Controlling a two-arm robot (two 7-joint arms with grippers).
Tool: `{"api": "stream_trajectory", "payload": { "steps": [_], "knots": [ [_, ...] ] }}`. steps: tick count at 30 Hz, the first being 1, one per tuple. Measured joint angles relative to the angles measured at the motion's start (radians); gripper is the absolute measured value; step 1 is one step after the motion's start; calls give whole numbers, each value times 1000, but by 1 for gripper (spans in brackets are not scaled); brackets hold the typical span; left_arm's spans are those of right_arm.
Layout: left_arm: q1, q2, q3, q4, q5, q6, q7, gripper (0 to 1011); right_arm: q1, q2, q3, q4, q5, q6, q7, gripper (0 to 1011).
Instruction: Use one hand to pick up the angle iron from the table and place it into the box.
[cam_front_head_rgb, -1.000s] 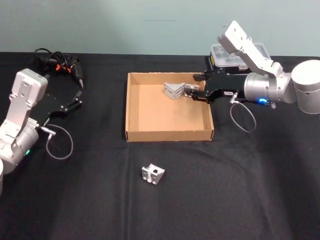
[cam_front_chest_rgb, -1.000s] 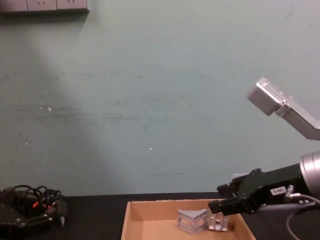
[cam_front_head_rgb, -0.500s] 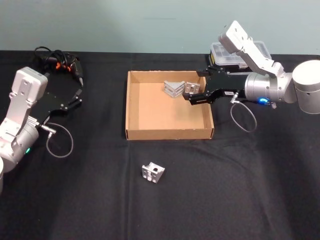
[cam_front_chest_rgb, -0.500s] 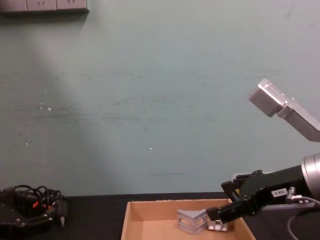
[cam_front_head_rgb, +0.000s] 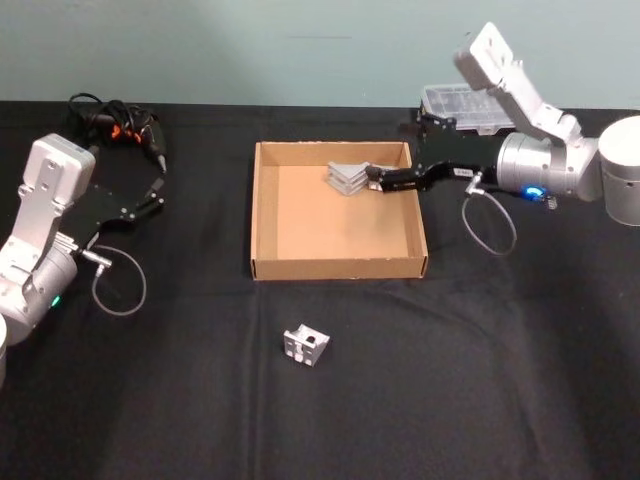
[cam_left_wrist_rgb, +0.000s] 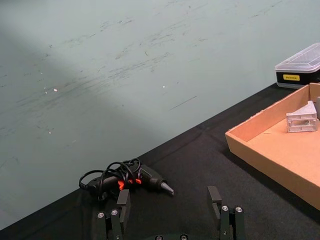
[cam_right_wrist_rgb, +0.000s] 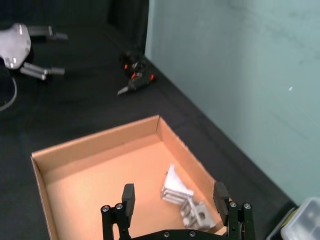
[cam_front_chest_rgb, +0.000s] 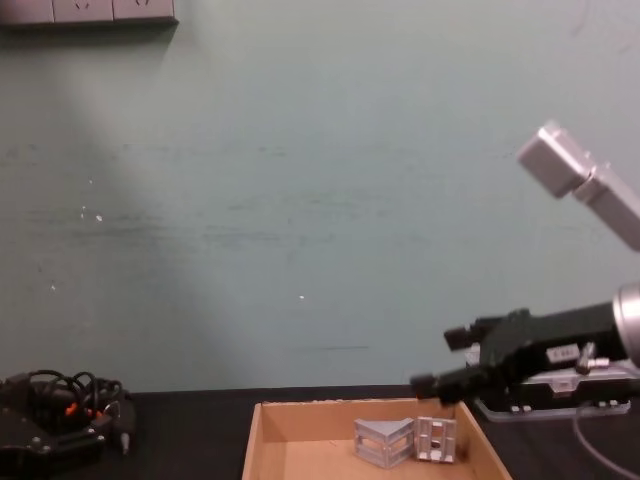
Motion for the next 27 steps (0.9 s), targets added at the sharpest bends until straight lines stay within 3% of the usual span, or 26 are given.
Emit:
{"api": "stream_trajectory", "payload": {
  "steps": [3, 13, 21, 27],
  "knots": [
    [0, 0, 0, 0, 0, 0, 0, 1000, -15, 13, 14, -41, 14, 6, -7, 1003],
    [0, 0, 0, 0, 0, 0, 0, 1000, -106, 104, 77, -298, 96, 45, -35, 1003],
    [0, 0, 0, 0, 0, 0, 0, 1000, -183, 183, 90, -473, 155, 76, -34, 1003],
    [0, 0, 0, 0, 0, 0, 0, 1000, -229, 228, 85, -556, 187, 95, -26, 1003]
  ]
}}
